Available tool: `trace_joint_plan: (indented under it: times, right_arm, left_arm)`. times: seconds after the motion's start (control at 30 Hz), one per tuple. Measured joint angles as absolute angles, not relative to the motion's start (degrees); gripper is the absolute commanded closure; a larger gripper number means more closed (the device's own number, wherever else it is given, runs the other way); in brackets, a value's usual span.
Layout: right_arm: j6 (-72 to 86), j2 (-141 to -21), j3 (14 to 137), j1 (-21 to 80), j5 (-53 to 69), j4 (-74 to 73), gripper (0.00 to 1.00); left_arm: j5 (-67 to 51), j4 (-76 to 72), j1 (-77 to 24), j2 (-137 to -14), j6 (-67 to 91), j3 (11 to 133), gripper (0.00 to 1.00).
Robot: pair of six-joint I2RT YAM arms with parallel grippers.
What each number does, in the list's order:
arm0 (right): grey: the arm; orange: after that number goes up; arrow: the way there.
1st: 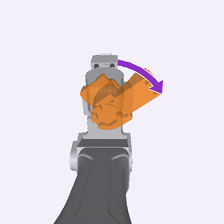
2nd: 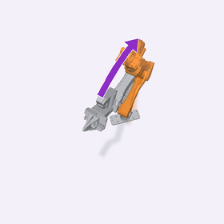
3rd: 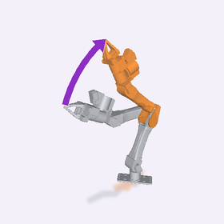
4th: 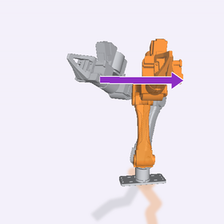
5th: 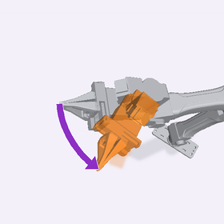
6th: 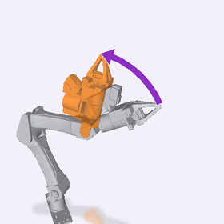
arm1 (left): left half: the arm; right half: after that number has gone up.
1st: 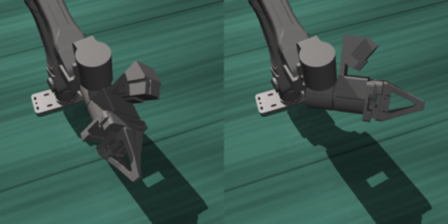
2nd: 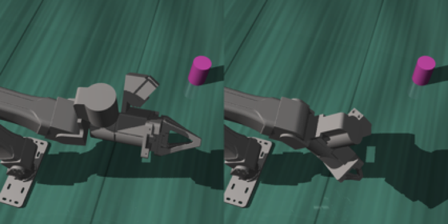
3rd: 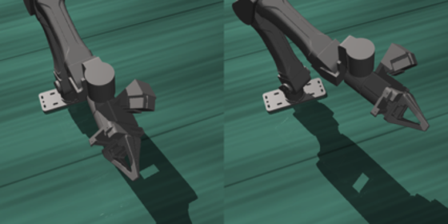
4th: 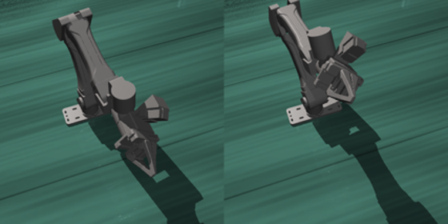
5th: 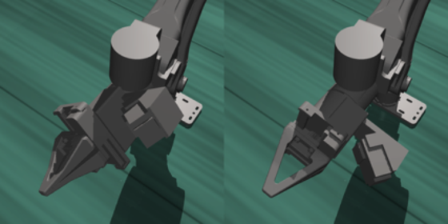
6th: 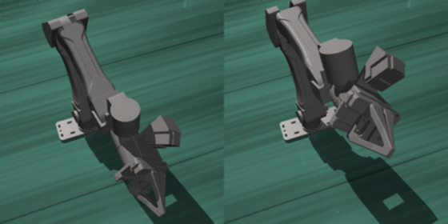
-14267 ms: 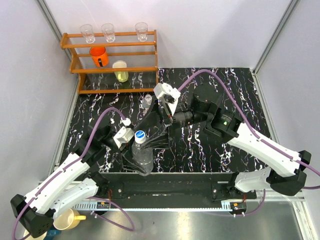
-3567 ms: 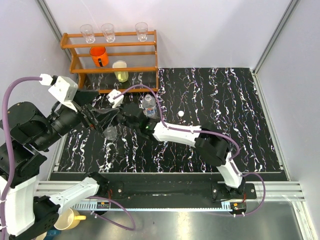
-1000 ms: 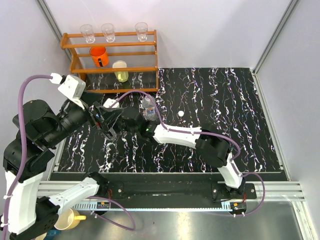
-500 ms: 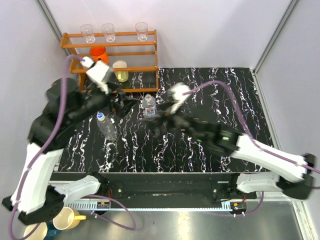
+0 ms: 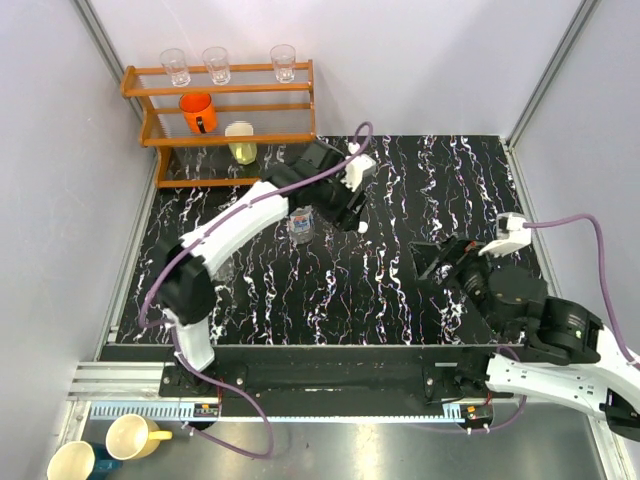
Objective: Screw on the bottle caps
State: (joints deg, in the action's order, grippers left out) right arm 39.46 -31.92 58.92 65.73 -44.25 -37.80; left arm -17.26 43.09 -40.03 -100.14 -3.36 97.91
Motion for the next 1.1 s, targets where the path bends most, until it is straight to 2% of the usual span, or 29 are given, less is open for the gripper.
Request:
trace_joint_plan:
  times: [0.07,0.1,0.13,0.17,0.23,0.27,0.4,0.8,0.9,1.1]
  right_arm:
    - [40.23,-33.54,58.92,65.73,-45.67,-39.92,0.12]
    - [40.36,-34.5,58.92,65.73,-46.33,-40.88,0.22]
    - [40.42,-35.35,58.92,65.73,-46.96,-41.58,0.37]
    - [40.53,-35.97,58.92,65.73,-47.53,-42.24,0.44]
    - [40.29,-36.34,58.92,65.73,-48.1,-42.98,0.49]
    - [40.32,-36.38,58.92,65.73,-48.4,-43.09,0.49]
    - [40.36,-35.99,58.92,65.73,-48.56,-43.11,0.49]
    - [38.28,-40.8,59.22,65.73,-47.37,-43.0,0.25]
    - [37.6,-40.32,59.22,65.73,-47.31,-42.65,0.24]
    - [37.3,-38.81,59.22,65.73,-47.29,-41.45,0.29]
  left_arm:
    - [-16.97,42.68,-40.21,-106.37,-3.62,100.53,0.38]
    - [-16.69,42.33,-40.27,-109.27,-3.7,102.19,0.39]
    - [-16.43,41.54,-40.29,-111.74,-3.81,103.44,0.42]
    - [-16.1,40.64,-40.32,-114.17,-3.95,104.66,0.43]
    - [-15.73,39.66,-40.4,-117.64,-3.99,106.63,0.48]
    - [-15.42,38.85,-40.45,-119.39,-4.05,107.72,0.54]
    - [-14.17,36.21,-40.56,-125.27,-3.77,111.92,0.62]
    - [-10.41,34.3,-40.4,-131.98,-1.5,114.41,0.66]
    - [-10.02,34.33,-40.18,-132.49,-1.21,114.41,0.66]
    - [-9.02,34.35,-39.68,-133.93,0.19,114.43,0.69]
